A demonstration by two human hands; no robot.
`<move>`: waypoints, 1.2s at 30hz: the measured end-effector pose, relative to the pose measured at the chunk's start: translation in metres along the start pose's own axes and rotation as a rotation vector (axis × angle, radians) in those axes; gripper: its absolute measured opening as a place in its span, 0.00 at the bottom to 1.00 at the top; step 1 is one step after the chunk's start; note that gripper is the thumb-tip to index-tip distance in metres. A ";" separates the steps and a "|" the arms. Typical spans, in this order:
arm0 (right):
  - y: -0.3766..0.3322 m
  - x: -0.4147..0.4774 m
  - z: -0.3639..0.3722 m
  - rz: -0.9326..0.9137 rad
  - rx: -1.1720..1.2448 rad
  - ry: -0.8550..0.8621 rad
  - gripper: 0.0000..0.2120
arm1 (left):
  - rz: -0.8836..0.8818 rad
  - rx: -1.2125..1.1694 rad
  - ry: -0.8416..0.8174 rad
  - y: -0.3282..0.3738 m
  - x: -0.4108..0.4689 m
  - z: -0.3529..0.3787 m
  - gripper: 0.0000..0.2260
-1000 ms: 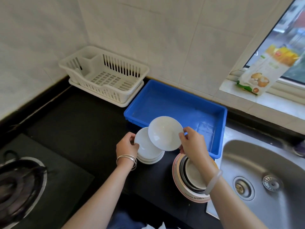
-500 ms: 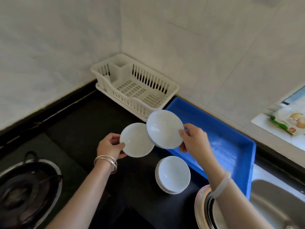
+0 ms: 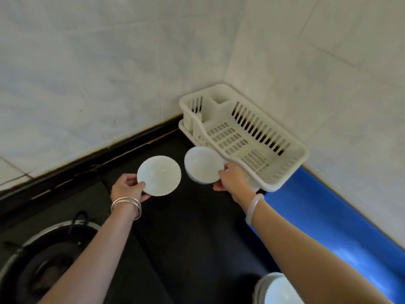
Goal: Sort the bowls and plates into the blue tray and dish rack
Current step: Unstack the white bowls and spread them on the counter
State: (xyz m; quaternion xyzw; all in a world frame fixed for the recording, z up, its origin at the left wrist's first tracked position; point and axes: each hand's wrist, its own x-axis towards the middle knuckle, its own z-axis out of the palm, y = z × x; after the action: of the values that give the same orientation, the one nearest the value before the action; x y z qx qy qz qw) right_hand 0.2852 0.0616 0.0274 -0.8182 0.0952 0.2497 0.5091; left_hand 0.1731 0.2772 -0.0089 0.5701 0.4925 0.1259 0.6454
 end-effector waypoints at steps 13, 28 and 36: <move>-0.013 0.084 0.080 0.145 0.124 0.025 0.18 | -0.105 -0.089 0.148 -0.010 0.080 0.005 0.11; 0.003 0.089 0.080 0.156 0.187 -0.151 0.15 | -0.157 -0.216 0.164 -0.017 0.075 0.008 0.11; 0.010 0.080 0.088 0.187 0.639 -0.112 0.23 | -0.392 -0.682 -0.006 -0.033 0.055 0.013 0.21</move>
State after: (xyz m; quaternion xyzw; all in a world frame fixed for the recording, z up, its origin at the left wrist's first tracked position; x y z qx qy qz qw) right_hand 0.3221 0.1425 -0.0524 -0.5900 0.2150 0.2974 0.7192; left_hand 0.1968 0.2985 -0.0660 0.2186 0.5201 0.1550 0.8110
